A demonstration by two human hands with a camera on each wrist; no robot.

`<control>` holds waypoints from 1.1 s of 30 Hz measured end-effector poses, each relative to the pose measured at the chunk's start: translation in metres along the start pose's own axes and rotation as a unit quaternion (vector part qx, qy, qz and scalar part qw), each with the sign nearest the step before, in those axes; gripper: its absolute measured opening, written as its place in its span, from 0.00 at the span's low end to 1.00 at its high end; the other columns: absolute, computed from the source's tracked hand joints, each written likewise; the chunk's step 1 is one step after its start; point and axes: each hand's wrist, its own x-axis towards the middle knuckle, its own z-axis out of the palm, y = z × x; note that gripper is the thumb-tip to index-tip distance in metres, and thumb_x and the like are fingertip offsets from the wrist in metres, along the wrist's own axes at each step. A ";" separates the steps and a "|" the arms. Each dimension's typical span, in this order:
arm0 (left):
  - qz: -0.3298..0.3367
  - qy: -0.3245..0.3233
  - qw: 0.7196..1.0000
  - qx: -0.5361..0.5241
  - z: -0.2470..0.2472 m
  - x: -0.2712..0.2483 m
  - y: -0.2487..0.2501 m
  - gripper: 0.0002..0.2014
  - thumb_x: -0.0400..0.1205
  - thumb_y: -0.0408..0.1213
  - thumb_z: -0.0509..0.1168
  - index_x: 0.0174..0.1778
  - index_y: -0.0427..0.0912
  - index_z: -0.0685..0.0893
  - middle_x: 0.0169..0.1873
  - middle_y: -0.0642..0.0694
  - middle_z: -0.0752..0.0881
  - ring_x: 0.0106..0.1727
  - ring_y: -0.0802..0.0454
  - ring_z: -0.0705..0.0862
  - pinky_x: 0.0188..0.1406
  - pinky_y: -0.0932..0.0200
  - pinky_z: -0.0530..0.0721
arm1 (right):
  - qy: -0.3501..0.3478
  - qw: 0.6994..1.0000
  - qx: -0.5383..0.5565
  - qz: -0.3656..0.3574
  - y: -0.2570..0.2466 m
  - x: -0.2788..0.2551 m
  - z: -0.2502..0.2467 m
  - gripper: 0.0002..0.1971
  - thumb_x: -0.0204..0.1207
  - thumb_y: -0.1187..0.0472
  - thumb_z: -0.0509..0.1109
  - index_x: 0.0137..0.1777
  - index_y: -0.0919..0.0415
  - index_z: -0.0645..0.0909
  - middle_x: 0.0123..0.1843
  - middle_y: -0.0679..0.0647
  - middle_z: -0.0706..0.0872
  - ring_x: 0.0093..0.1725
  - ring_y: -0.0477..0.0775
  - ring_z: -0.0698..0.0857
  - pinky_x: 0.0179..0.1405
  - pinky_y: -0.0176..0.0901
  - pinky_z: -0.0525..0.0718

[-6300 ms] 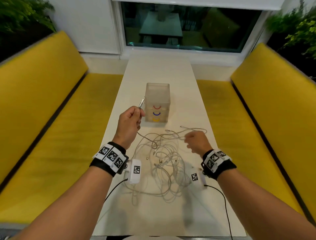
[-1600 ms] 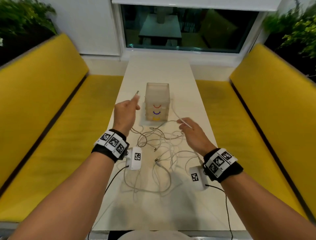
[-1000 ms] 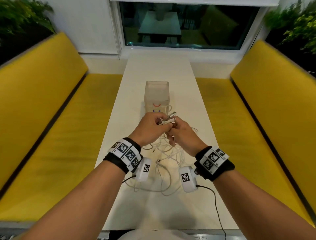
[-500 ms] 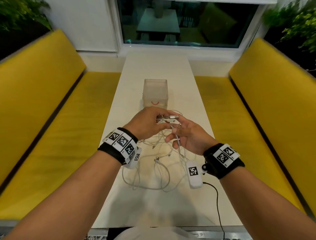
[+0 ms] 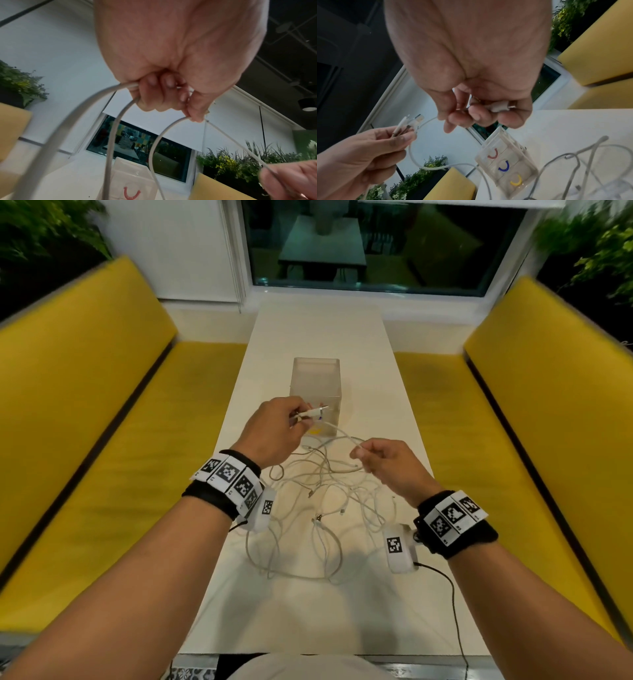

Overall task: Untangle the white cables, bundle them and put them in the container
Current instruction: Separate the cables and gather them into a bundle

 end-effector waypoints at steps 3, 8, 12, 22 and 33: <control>-0.004 0.053 0.994 -0.095 0.004 0.000 0.001 0.05 0.82 0.36 0.72 0.41 0.45 0.85 0.25 0.63 0.77 0.28 0.64 0.75 0.32 0.66 0.74 | 0.025 0.999 -0.021 -0.030 -0.009 0.008 -0.008 0.11 0.88 0.59 0.66 0.55 0.61 0.90 0.42 0.41 0.88 0.38 0.29 0.82 0.40 0.23 0.76; -0.014 0.139 0.960 -0.244 0.005 0.008 0.000 0.15 0.84 0.41 0.59 0.39 0.32 0.75 0.23 0.59 0.71 0.29 0.56 0.65 0.30 0.54 0.64 | 0.214 0.965 -0.145 0.035 0.015 0.043 -0.020 0.09 0.85 0.54 0.64 0.49 0.52 0.86 0.47 0.54 0.89 0.54 0.60 0.87 0.64 0.60 0.79; -0.027 0.146 0.939 -0.309 0.010 0.005 0.002 0.12 0.85 0.41 0.54 0.37 0.44 0.72 0.27 0.60 0.72 0.31 0.57 0.67 0.33 0.57 0.66 | 0.245 0.913 -0.323 0.050 0.024 0.044 0.003 0.25 0.81 0.58 0.67 0.78 0.51 0.73 0.77 0.58 0.77 0.76 0.61 0.75 0.72 0.62 0.64; -0.089 0.152 0.912 -0.371 0.033 0.008 -0.020 0.08 0.78 0.33 0.51 0.34 0.41 0.72 0.26 0.58 0.71 0.30 0.56 0.65 0.32 0.56 0.63 | -0.169 0.892 -0.419 0.013 0.074 0.053 0.088 0.22 0.78 0.70 0.63 0.67 0.52 0.85 0.69 0.56 0.84 0.68 0.60 0.82 0.62 0.47 0.78; -0.123 0.155 0.937 -0.287 0.049 -0.001 -0.046 0.13 0.86 0.37 0.52 0.41 0.47 0.80 0.24 0.64 0.77 0.32 0.56 0.70 0.40 0.50 0.70 | -0.197 0.787 -0.584 -0.017 0.108 0.068 0.101 0.14 0.81 0.66 0.66 0.65 0.56 0.82 0.65 0.58 0.84 0.60 0.62 0.86 0.54 0.51 0.83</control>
